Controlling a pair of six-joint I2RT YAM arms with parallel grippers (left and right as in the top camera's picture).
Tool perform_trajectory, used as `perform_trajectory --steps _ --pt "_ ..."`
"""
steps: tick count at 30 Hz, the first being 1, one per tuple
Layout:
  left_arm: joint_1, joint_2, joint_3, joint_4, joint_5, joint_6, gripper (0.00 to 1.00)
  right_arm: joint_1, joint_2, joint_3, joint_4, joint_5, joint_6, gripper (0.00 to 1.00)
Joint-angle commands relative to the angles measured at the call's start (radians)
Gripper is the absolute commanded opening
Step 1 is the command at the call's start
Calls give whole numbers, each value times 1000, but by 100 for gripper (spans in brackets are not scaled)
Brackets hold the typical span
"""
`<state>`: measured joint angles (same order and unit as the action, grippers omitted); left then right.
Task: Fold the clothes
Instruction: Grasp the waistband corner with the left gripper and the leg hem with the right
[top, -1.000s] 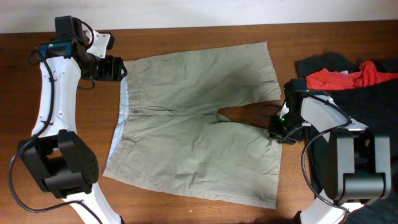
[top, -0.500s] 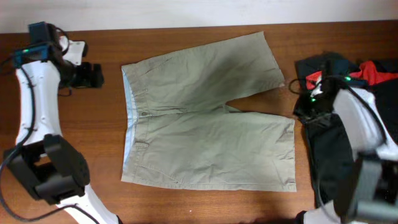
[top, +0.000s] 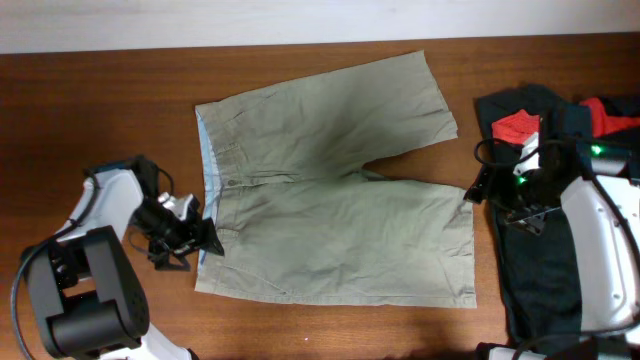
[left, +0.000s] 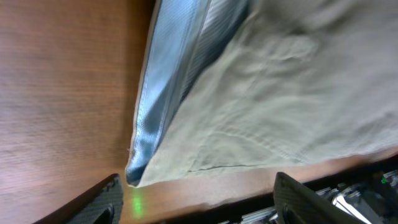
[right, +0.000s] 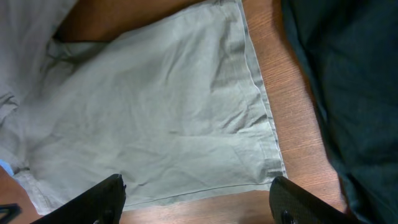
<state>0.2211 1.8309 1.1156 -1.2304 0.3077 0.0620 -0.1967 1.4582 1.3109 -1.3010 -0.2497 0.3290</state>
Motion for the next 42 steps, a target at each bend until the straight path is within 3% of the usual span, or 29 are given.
perform_trajectory --steps 1,4,8,13,16,21,29,35,39,40,42 --pt "-10 -7 -65 29 -82 -162 75 0 11 1 0 -5 0 78" --pt "-9 -7 -70 26 -165 -236 74 0 11 1 5 -5 -4 78" --pt "-10 -7 -101 92 -177 -295 55 -1 11 1 8 -1 -11 78" --pt "-10 -7 -180 187 -150 -304 44 -1 11 1 13 -1 -26 78" --pt "-10 -7 -189 190 -53 -262 32 -1 11 1 13 16 -25 79" --pt "-9 -8 -161 191 48 -194 2 -39 11 -124 45 43 -13 81" --pt "-9 -8 -74 127 74 -135 1 -239 11 -430 119 19 -6 78" --pt "-9 -8 -55 130 74 -135 2 -242 11 -668 245 -63 38 62" --pt "-9 -8 -55 131 74 -135 2 -242 11 -723 293 -53 73 62" --pt "-9 -8 -55 131 74 -135 2 -242 11 -723 305 -42 73 55" --pt "-9 -8 -55 130 74 -134 2 -242 11 -716 314 -18 72 23"
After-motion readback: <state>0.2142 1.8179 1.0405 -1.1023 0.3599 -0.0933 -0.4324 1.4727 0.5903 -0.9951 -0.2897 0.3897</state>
